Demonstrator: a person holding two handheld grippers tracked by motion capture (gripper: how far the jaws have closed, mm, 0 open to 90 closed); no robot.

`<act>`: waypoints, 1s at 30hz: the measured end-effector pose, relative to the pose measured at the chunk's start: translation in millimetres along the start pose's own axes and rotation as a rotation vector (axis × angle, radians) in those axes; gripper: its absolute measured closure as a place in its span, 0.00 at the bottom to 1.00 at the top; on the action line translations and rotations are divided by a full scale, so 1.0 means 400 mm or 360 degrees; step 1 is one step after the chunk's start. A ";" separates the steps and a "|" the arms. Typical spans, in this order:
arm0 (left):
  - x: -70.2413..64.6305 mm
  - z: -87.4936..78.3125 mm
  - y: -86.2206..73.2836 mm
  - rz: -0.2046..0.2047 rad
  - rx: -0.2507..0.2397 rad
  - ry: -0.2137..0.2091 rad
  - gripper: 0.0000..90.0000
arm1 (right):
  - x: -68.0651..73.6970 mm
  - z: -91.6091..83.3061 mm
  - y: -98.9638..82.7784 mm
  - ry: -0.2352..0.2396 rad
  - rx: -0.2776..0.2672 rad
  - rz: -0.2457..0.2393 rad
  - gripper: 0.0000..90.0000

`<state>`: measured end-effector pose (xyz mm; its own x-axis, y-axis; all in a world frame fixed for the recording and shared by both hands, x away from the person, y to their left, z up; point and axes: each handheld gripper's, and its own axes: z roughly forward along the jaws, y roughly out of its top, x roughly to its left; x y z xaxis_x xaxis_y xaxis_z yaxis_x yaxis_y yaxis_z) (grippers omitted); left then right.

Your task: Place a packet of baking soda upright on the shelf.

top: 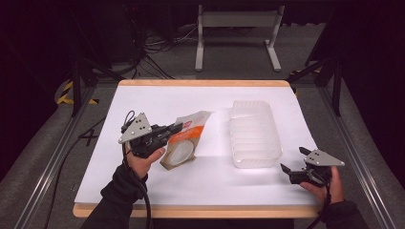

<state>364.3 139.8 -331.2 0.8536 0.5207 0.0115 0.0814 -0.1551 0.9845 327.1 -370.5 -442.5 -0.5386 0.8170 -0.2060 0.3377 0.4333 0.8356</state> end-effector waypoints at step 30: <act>-0.037 0.182 0.177 0.0038 -0.0203 -0.0219 1.00 | -0.005 -0.009 -0.003 -0.0025 -0.0060 0.0040 0.10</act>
<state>394.7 59.8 -274.3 0.9175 0.3971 0.0198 0.0016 -0.0536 0.9986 325.0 -374.1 -441.4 -0.5182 0.8334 -0.1921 0.3217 0.3981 0.8591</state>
